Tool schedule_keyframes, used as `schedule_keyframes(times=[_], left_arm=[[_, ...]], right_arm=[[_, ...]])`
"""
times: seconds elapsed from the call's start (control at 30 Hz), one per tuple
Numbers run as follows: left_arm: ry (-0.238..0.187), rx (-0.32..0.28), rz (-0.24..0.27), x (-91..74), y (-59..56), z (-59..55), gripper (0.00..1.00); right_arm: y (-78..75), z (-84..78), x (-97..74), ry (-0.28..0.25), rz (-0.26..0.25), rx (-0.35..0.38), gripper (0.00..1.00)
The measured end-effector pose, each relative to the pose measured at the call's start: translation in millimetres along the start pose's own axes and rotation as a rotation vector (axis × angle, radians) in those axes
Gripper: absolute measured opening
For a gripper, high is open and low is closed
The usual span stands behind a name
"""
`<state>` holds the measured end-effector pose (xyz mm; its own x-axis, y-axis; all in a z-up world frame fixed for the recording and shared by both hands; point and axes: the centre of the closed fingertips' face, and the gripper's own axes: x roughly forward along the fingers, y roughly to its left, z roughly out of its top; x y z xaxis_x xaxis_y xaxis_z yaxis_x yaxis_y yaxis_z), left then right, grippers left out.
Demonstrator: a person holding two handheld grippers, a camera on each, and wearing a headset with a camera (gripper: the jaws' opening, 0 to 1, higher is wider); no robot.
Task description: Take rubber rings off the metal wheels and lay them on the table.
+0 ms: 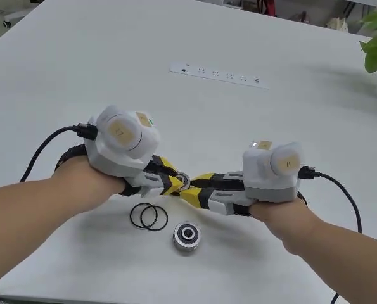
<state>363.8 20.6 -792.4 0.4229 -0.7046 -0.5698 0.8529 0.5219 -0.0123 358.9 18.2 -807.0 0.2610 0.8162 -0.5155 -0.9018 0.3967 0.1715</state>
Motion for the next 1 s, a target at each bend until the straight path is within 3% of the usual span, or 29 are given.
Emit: schedule_keyframes(times=[0.63,1.0], left_arm=[[-0.002,-0.004,0.007,0.2,2.3,-0.3,0.12],[-0.007,-0.002,0.008,-0.1,2.8,-0.6,0.12]], right_arm=[[-0.9,-2.0,-2.0,0.001,0.001,0.013,0.07],[-3.5,-3.2,-3.3,-0.022,0.007,0.097,0.01]])
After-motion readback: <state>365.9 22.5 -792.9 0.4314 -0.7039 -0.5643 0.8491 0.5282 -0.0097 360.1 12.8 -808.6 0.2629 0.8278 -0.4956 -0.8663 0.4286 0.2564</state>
